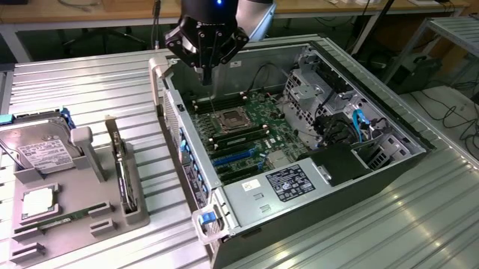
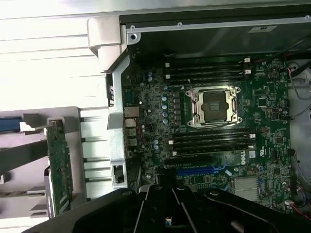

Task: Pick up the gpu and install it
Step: 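Reach for the gpu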

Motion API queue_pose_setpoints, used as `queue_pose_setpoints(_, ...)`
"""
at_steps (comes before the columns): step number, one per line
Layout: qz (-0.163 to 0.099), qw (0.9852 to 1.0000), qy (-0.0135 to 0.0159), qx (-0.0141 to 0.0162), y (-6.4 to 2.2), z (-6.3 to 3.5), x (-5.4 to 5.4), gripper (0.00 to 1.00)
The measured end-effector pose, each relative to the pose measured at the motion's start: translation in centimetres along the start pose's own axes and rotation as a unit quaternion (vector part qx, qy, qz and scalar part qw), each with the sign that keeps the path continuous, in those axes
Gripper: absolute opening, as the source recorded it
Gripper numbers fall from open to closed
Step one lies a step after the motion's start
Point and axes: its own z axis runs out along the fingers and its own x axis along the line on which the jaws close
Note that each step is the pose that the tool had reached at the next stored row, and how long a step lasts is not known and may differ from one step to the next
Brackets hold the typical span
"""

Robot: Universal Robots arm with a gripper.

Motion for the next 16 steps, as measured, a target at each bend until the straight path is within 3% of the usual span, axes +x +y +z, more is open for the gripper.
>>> queue_pose_setpoints(16,0.0,1.0,0.0,0.0,-0.18,-0.04,1.4,0.11)
